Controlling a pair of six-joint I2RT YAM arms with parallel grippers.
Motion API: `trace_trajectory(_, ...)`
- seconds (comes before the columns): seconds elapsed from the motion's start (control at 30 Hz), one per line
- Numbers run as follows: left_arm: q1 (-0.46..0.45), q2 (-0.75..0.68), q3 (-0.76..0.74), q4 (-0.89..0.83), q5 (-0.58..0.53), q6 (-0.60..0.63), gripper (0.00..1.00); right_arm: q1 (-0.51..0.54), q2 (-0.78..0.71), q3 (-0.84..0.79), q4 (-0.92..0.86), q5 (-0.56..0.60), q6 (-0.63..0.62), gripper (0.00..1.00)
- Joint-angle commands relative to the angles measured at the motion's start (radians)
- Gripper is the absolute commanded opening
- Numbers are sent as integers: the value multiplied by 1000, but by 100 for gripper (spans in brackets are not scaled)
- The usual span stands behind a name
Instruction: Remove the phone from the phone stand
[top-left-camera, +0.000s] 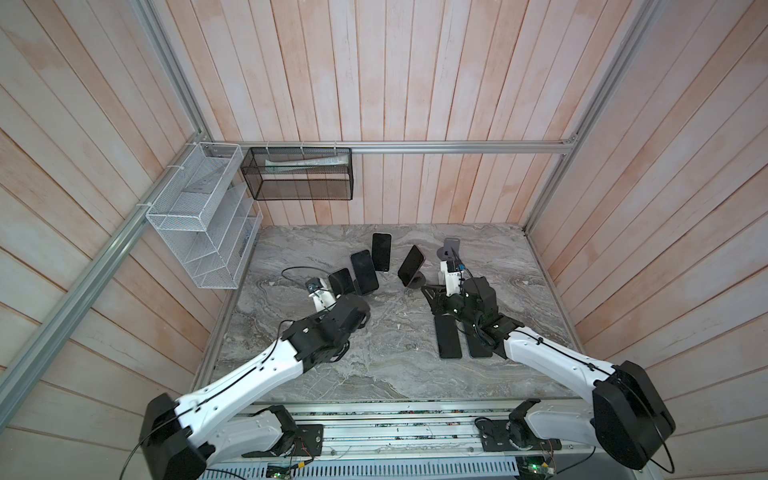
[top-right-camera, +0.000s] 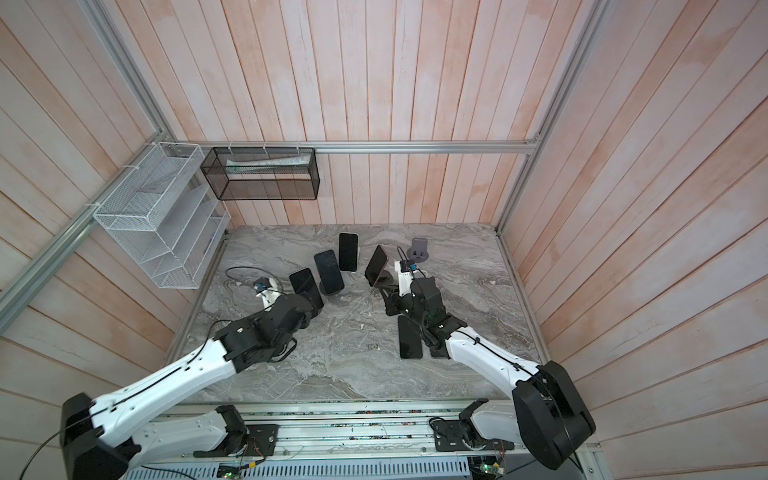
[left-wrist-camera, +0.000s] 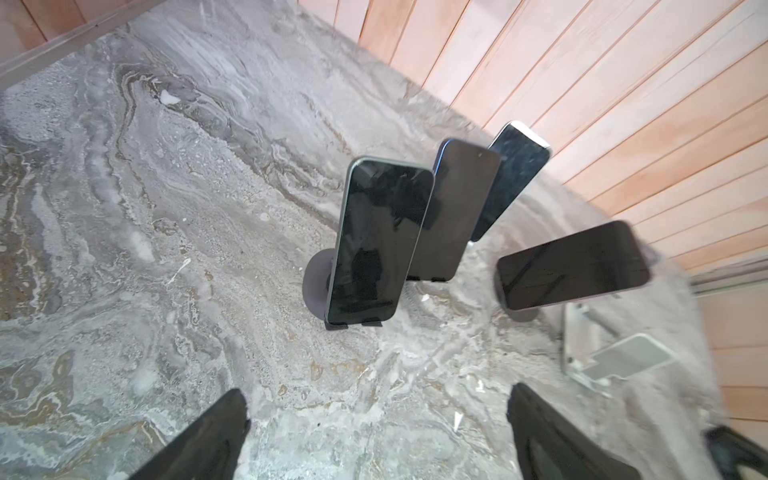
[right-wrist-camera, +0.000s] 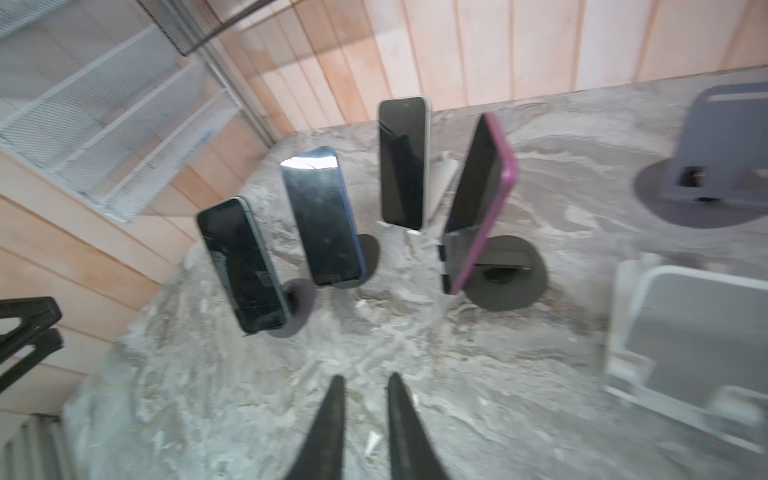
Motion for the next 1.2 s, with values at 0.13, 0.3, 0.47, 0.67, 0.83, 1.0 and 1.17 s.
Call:
trace_trajectory(0.13,1,-407,-222,113,164,-5,80,40,184,113,-53,-31,44,0)
trace_trajectory(0.3,0,-412,-209,-4,187,-35,80,58,374,172,97,-191,217,0)
trace_trajectory(0.47,1,-365,-207,10,219,-19,81,130,569,270,180,-230,321,3)
trace_trajectory(0.67,0,-400,-246,11,245,-21,81,165,699,303,309,-176,499,20)
trace_trajectory(0.83,0,-478,-263,-28,220,-35,81,187,779,377,279,-130,543,19)
trace_trajectory(1.0,0,-533,-278,-34,221,-37,81,190,823,430,232,-108,546,18)
trace_trajectory(1.17,1,-546,-276,-58,223,-37,81,209,840,472,180,-77,537,19)
